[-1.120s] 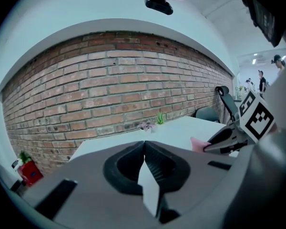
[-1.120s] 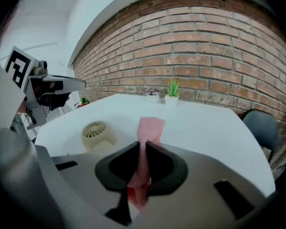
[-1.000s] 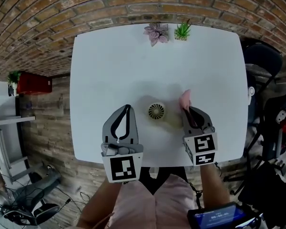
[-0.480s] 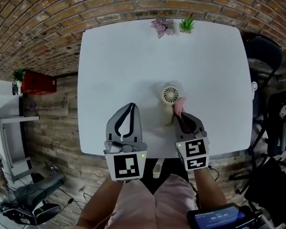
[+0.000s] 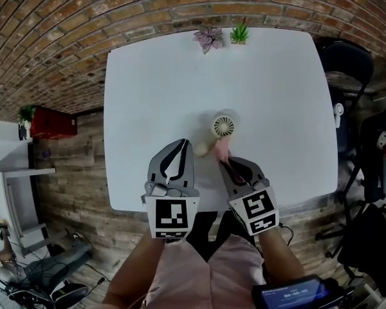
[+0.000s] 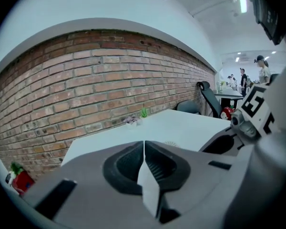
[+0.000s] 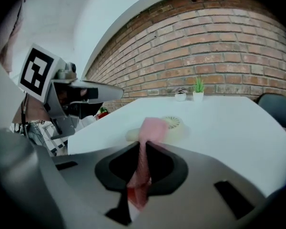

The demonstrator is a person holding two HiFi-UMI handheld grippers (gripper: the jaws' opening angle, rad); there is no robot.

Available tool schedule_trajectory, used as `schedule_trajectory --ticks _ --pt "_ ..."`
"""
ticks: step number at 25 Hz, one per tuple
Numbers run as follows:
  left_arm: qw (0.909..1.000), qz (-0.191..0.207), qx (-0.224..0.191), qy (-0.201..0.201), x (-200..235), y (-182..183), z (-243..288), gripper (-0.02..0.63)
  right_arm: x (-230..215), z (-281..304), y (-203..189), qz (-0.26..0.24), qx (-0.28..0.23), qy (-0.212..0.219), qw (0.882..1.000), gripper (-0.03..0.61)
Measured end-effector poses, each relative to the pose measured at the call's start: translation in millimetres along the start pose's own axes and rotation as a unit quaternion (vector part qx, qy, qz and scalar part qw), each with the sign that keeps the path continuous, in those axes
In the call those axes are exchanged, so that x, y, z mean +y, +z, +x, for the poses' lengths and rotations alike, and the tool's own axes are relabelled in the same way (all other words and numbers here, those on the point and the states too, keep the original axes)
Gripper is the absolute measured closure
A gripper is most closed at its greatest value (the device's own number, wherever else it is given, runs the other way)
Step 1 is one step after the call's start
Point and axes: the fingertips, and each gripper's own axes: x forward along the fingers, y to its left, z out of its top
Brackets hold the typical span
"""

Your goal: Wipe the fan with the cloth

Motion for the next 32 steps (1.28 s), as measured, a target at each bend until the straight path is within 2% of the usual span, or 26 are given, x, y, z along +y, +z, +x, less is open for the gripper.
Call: schedule_trajectory --ticks 2,4,5,10,14,19,22,24,28,32 --pt "0.9990 0.006 0.019 -0.039 -12.4 -7.8 7.1 0.590 -4.9 -9.9 3.1 0.001 -0.006 0.011 1.000 0.537" --pt "0.9949 0.009 0.049 -0.087 -27.6 -20.8 15.6 0.426 -10.2 -21.3 3.8 -0.006 -0.005 0.022 1.000 0.537" --pt "0.9924 0.007 0.062 -0.106 -33.5 -26.7 19.6 0.403 -13.0 -27.2 3.7 -0.011 -0.002 0.028 1.000 0.537" --pt "0.9826 0.023 0.105 -0.152 -54.3 -46.6 37.1 0.356 -24.5 -51.5 2.3 -0.026 0.014 0.048 0.998 0.537" --pt "0.9757 0.038 0.142 -0.162 -61.2 -64.3 51.6 0.325 -27.4 -59.7 1.2 -0.031 0.025 0.069 0.997 0.537" --pt "0.9667 0.049 0.182 -0.173 -61.9 -80.4 64.8 0.318 -19.0 -57.6 -8.5 -0.036 0.049 0.119 0.991 0.537" --pt "0.9581 0.069 0.210 -0.183 -61.6 -91.0 69.4 0.319 -16.4 -51.7 -14.2 -0.038 0.061 0.145 0.987 0.537" --pt "0.9524 0.066 0.226 -0.194 -63.0 -96.3 72.2 0.333 -15.7 -47.3 -17.8 -0.037 0.073 0.164 0.983 0.537" --pt "0.9417 0.044 0.239 -0.233 -67.4 -97.9 72.6 0.385 -7.8 -38.4 -26.6 -0.039 0.104 0.219 0.969 0.537" --pt "0.9343 0.060 0.248 -0.249 -63.6 -98.5 73.4 0.416 1.4 -28.5 -33.1 -0.047 0.121 0.264 0.956 0.537"
